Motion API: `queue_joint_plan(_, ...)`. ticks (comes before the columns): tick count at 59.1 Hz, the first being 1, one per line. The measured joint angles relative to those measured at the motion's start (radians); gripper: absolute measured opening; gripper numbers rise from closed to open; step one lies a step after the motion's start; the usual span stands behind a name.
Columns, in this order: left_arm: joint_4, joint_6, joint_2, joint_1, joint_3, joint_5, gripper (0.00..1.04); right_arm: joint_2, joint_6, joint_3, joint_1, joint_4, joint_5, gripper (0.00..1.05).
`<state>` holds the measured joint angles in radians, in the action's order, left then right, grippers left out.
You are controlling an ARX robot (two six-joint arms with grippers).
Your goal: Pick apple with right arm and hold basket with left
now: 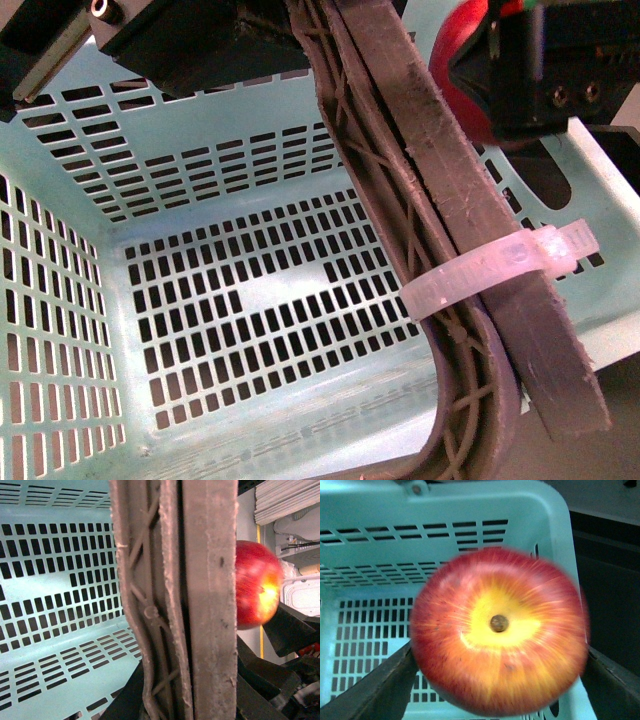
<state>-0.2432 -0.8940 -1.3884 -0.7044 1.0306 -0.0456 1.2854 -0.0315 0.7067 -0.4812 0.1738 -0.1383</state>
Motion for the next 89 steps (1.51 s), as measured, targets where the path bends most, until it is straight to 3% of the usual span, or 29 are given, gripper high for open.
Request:
queue_joint_plan(13,0.000,0.004,-0.005,0.000,0.000,0.000,0.18,-0.126,-0.045,-0.037,0.019,0.023,-0.091,0.96)
queue_joint_plan(18,0.000,0.005,-0.007,0.000,0.000,0.005,0.18,-0.249,-0.060,-0.084,0.051,0.008,-0.178,0.96)
queue_joint_plan(28,0.000,0.003,-0.007,0.000,0.000,-0.004,0.18,-0.650,-0.105,-0.235,0.122,-0.225,-0.420,0.96)
queue_joint_plan(36,0.000,0.005,-0.007,0.001,0.000,-0.006,0.18,-0.833,-0.119,-0.285,0.135,-0.304,-0.449,0.96)
queue_joint_plan(39,0.000,0.005,-0.007,-0.001,0.000,0.000,0.18,-0.855,-0.098,-0.300,0.154,-0.261,-0.369,0.92)
queue_joint_plan(45,0.000,0.001,-0.007,-0.003,0.000,0.017,0.18,-0.922,-0.023,-0.401,0.244,-0.126,-0.115,0.73)
queue_joint_plan(50,0.000,-0.004,-0.007,-0.002,0.000,0.007,0.18,-0.959,0.003,-0.451,0.286,-0.111,-0.047,0.58)
queue_joint_plan(51,0.000,0.004,-0.007,0.000,0.000,-0.006,0.18,-1.019,0.022,-0.526,0.371,-0.100,0.059,0.26)
queue_joint_plan(57,0.000,0.003,-0.007,-0.001,0.000,0.001,0.18,-1.056,0.025,-0.565,0.472,-0.098,0.126,0.03)
queue_joint_plan(64,0.000,0.003,-0.007,0.000,0.000,0.003,0.18,-1.157,0.028,-0.589,0.476,-0.185,0.139,0.02)
queue_joint_plan(89,0.000,0.006,-0.007,-0.002,0.000,-0.004,0.18,-1.227,0.028,-0.644,0.478,-0.183,0.136,0.02)
